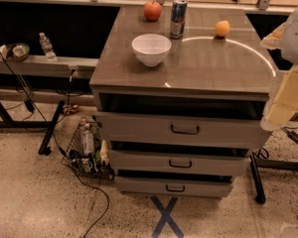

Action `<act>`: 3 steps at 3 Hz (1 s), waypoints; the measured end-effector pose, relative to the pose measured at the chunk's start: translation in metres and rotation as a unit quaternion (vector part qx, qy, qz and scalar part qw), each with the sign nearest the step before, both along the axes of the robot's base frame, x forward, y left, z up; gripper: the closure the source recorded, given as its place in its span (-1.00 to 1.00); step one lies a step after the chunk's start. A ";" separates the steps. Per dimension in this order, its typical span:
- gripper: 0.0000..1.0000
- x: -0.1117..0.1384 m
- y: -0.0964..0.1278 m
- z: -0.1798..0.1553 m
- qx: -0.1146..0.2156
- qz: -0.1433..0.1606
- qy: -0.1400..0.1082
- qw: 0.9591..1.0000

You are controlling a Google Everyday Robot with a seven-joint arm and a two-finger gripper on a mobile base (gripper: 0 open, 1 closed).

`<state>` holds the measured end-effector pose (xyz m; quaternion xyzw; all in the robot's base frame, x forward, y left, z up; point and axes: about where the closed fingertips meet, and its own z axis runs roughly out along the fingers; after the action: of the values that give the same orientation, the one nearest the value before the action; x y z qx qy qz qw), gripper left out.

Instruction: Pick orange

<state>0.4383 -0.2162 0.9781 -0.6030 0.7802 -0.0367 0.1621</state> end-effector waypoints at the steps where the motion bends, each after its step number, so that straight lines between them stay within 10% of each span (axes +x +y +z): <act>1: -1.00 0.000 0.000 0.000 0.000 0.000 0.000 1.000; 2: -1.00 0.034 -0.003 0.002 0.018 -0.010 -0.019 1.000; 3: -1.00 0.123 -0.009 0.004 0.066 -0.034 -0.064 0.995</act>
Offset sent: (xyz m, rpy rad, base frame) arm 0.1591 -0.0173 0.0062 0.1644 -0.1643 -0.0948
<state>0.5617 -0.2252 0.9822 -0.5607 0.7890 -0.0292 0.2497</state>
